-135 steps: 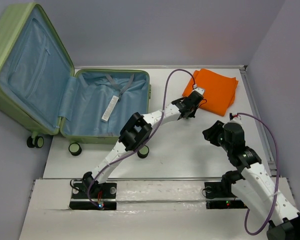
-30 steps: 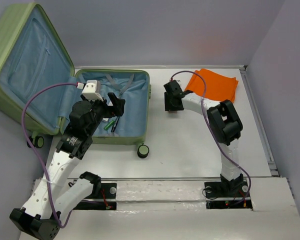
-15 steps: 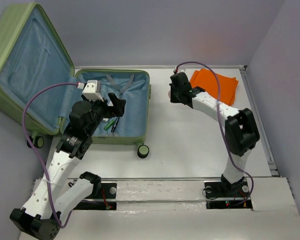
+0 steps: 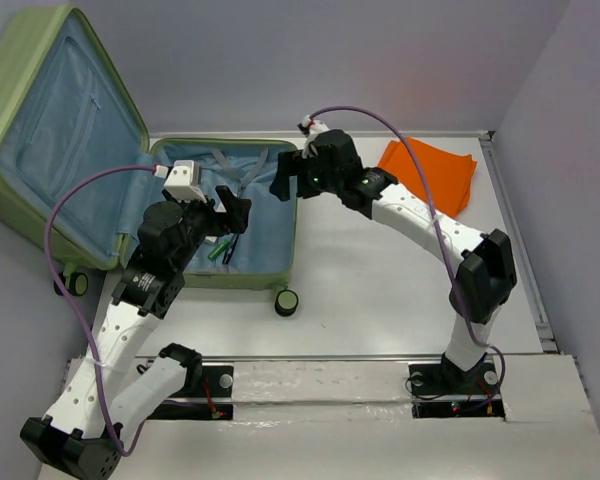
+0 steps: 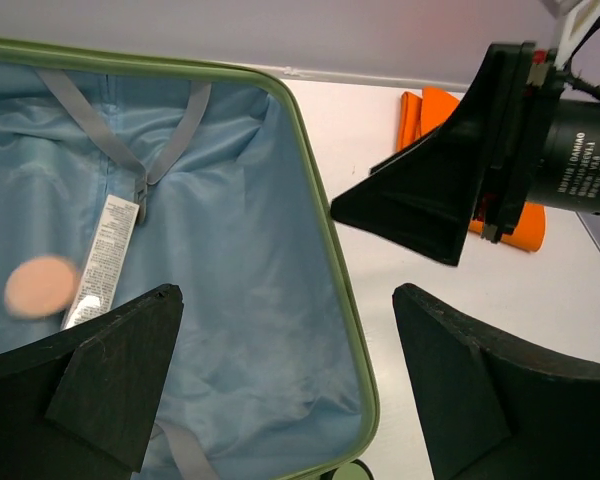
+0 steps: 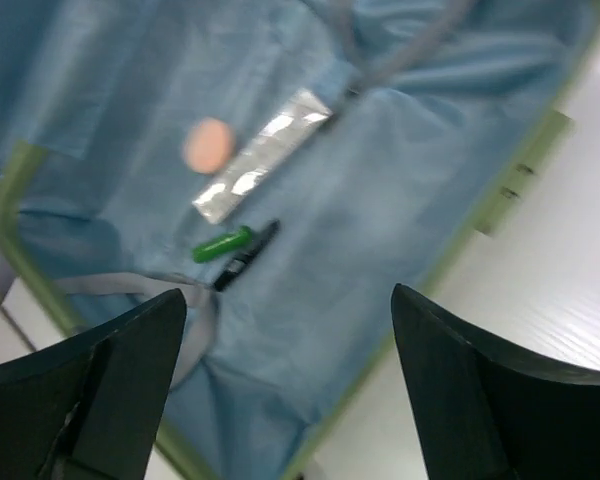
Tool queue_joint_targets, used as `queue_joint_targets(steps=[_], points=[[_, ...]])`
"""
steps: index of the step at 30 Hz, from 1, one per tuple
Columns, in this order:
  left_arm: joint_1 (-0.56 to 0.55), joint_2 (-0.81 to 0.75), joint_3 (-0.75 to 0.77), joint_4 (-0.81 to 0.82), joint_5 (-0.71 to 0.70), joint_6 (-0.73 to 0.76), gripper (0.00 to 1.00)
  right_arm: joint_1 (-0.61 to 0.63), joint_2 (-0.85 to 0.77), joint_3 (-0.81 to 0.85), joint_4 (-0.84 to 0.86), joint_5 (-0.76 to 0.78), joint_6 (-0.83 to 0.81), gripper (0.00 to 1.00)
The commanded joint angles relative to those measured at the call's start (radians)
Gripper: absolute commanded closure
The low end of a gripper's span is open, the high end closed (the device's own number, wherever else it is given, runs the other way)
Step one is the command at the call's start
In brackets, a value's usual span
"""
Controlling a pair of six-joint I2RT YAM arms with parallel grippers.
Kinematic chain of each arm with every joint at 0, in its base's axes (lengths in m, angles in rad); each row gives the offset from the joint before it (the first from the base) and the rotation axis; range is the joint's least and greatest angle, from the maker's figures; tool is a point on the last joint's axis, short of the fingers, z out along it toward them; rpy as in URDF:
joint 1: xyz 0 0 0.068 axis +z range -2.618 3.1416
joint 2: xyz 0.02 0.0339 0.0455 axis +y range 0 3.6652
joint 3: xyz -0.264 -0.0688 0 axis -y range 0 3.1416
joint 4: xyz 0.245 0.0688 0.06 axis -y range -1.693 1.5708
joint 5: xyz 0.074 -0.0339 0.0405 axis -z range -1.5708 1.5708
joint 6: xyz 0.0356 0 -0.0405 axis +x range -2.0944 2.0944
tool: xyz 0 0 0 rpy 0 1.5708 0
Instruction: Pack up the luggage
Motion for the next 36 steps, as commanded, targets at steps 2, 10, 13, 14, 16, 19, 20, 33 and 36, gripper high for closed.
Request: queue_joint_targets(steps=[2, 10, 13, 14, 16, 19, 20, 33, 36], points=[[0.005, -0.009, -0.008, 0.046, 0.03, 0.01, 0.02, -0.265, -0.106, -0.193, -0.028, 0.126, 0.01, 0.26], [0.007, -0.006, -0.01, 0.046, 0.027, 0.01, 0.02, -0.422, 0.113, -0.171, -0.108, 0.435, -0.134, 0.33], [0.007, 0.002, -0.012, 0.045, 0.03, 0.01, 0.02, -0.422, 0.22, -0.054, -0.129, 0.483, -0.21, 0.25], [0.008, 0.004, -0.01, 0.046, 0.033, 0.008, 0.02, -0.422, 0.248, -0.019, -0.143, 0.483, -0.221, 0.23], [0.009, 0.002, -0.01, 0.046, 0.032, 0.008, 0.02, -0.422, 0.299, 0.069, -0.164, 0.461, -0.244, 0.22], [0.01, 0.005, -0.012, 0.049, 0.042, 0.007, 0.02, -0.422, 0.4, 0.153, -0.201, 0.455, -0.27, 0.26], [0.012, 0.007, -0.012, 0.049, 0.045, 0.007, 0.02, -0.422, 0.426, 0.171, -0.213, 0.461, -0.271, 0.31], [0.015, 0.048, -0.015, 0.075, 0.128, -0.025, 0.03, -0.231, 0.06, -0.452, -0.106, 0.394, -0.005, 0.82], [0.009, 0.069, -0.024, 0.107, 0.202, -0.073, 0.02, -0.221, -0.102, -0.671, -0.06, 0.344, 0.097, 0.74]])
